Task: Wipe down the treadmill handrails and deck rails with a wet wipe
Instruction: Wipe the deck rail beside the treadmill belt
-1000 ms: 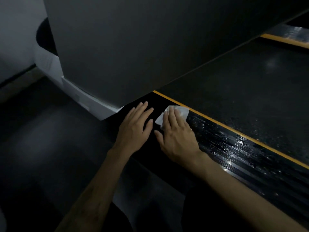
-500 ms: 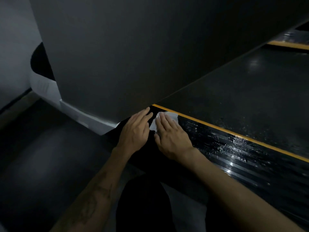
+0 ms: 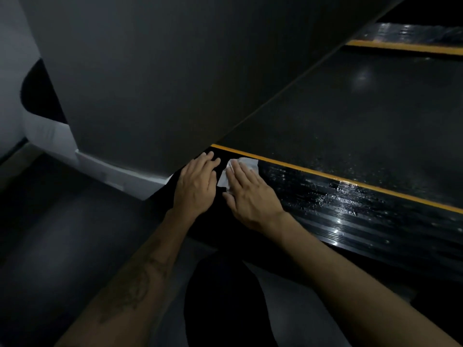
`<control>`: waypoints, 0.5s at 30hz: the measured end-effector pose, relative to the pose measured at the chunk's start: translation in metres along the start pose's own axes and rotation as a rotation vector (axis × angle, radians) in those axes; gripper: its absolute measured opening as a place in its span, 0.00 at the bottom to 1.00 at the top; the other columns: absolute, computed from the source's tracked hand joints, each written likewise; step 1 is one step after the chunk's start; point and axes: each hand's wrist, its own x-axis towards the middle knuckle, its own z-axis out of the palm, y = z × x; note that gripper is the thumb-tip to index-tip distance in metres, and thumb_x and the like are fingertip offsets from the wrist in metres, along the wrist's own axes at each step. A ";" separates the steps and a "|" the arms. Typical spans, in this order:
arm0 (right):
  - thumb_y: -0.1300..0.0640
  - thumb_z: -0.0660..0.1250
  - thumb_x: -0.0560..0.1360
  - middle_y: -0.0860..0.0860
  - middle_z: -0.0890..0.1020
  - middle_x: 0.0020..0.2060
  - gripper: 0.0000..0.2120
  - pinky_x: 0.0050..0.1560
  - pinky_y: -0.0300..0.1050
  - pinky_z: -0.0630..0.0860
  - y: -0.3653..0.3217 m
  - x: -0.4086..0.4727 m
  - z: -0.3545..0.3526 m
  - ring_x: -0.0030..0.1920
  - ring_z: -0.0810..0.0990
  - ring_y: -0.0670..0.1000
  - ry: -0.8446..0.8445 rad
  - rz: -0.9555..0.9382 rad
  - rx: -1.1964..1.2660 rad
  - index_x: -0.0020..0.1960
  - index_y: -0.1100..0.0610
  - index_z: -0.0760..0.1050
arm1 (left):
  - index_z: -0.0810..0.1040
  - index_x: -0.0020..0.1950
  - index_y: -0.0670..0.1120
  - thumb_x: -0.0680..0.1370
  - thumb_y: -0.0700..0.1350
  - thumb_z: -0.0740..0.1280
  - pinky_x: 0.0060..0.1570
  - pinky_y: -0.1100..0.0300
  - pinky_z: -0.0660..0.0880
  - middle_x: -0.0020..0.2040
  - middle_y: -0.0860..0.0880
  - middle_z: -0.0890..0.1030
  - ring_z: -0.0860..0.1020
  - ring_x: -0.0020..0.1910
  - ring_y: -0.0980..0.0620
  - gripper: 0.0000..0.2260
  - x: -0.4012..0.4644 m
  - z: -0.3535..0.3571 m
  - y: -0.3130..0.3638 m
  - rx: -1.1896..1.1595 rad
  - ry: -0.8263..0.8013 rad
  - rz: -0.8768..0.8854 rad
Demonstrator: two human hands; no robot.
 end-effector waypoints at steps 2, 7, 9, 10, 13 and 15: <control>0.42 0.41 0.87 0.59 0.40 0.83 0.33 0.82 0.51 0.41 -0.004 -0.002 0.003 0.82 0.37 0.54 0.027 0.068 0.026 0.83 0.62 0.39 | 0.76 0.73 0.42 0.84 0.41 0.60 0.76 0.47 0.63 0.76 0.44 0.73 0.68 0.77 0.44 0.18 -0.003 0.000 0.000 0.021 0.012 0.023; 0.41 0.40 0.85 0.60 0.41 0.82 0.35 0.82 0.53 0.40 -0.026 -0.021 0.017 0.82 0.38 0.57 0.061 0.145 0.074 0.83 0.63 0.41 | 0.76 0.74 0.44 0.83 0.45 0.58 0.76 0.47 0.62 0.76 0.45 0.73 0.67 0.77 0.45 0.20 -0.003 -0.002 -0.004 0.017 -0.002 0.041; 0.41 0.41 0.86 0.57 0.44 0.83 0.33 0.82 0.52 0.40 -0.018 -0.012 0.013 0.83 0.39 0.55 0.076 0.073 0.068 0.84 0.60 0.43 | 0.75 0.75 0.45 0.83 0.47 0.57 0.76 0.48 0.62 0.76 0.45 0.72 0.67 0.78 0.46 0.21 -0.003 -0.003 -0.006 0.032 -0.024 0.051; 0.42 0.42 0.86 0.56 0.44 0.83 0.32 0.82 0.51 0.41 -0.012 -0.006 0.009 0.83 0.40 0.54 0.073 0.050 0.064 0.84 0.59 0.44 | 0.75 0.75 0.45 0.83 0.47 0.57 0.75 0.49 0.62 0.77 0.46 0.72 0.66 0.78 0.46 0.21 -0.003 -0.004 -0.006 0.041 -0.028 0.055; 0.42 0.42 0.87 0.55 0.44 0.83 0.32 0.82 0.50 0.42 0.003 -0.002 0.001 0.83 0.41 0.52 0.054 0.096 0.068 0.84 0.58 0.43 | 0.75 0.74 0.45 0.83 0.47 0.58 0.74 0.48 0.64 0.76 0.46 0.72 0.68 0.77 0.45 0.21 -0.003 -0.006 -0.004 0.055 -0.011 0.071; 0.41 0.41 0.86 0.57 0.44 0.83 0.33 0.82 0.51 0.42 -0.002 -0.015 0.006 0.83 0.41 0.54 0.082 0.160 0.063 0.83 0.60 0.42 | 0.76 0.73 0.44 0.82 0.46 0.58 0.73 0.47 0.66 0.75 0.45 0.74 0.69 0.76 0.44 0.21 -0.005 -0.006 -0.003 0.057 0.011 0.084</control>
